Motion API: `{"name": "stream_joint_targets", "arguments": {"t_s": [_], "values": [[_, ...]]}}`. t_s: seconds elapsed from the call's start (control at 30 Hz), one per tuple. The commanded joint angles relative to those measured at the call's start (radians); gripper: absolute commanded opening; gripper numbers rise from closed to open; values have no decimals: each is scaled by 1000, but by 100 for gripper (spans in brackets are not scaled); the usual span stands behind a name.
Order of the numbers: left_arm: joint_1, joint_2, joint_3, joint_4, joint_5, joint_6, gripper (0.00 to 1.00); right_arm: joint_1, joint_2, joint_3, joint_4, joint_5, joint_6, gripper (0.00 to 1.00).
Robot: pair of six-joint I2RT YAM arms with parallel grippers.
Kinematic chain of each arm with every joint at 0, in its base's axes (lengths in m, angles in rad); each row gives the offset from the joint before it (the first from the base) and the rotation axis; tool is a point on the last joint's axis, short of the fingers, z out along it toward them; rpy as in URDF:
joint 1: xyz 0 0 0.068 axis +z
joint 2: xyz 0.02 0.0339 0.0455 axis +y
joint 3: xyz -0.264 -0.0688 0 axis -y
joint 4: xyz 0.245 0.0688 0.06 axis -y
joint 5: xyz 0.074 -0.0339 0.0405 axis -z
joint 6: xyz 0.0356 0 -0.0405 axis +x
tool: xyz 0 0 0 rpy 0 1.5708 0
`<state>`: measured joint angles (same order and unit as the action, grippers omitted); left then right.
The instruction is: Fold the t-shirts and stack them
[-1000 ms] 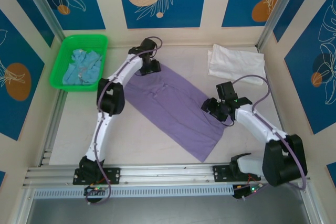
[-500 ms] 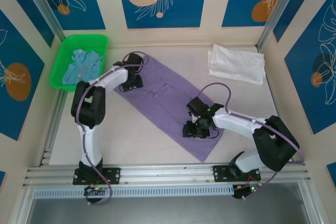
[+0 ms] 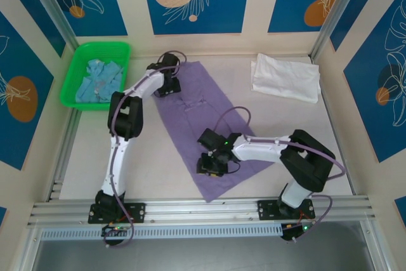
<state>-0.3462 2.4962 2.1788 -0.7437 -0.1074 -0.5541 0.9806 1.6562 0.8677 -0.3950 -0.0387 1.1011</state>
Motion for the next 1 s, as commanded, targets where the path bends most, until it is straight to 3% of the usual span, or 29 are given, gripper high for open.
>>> {"name": "stream_joint_targets", "arguments": {"t_s": [0.0, 0.17, 0.4, 0.5, 0.63, 0.77, 0.97], "values": [[-40, 177, 150, -114, 113, 47, 51, 36, 145, 46, 56, -10, 170, 47], [-47, 314, 390, -117, 214, 74, 52, 72, 249, 200, 37, 44, 246, 49], [-47, 343, 441, 13, 289, 71, 55, 99, 340, 359, -16, 146, 270, 52], [-45, 367, 534, -16, 286, 80, 57, 99, 342, 382, -31, 166, 265, 54], [-25, 289, 542, -53, 301, 87, 65, 111, 328, 428, -36, 131, 166, 55], [0, 160, 498, -110, 232, 127, 75, 147, 238, 401, -7, 187, 99, 56], [35, -16, 325, -128, 23, 161, 80, 155, 33, 268, 85, 252, 31, 57]]}}
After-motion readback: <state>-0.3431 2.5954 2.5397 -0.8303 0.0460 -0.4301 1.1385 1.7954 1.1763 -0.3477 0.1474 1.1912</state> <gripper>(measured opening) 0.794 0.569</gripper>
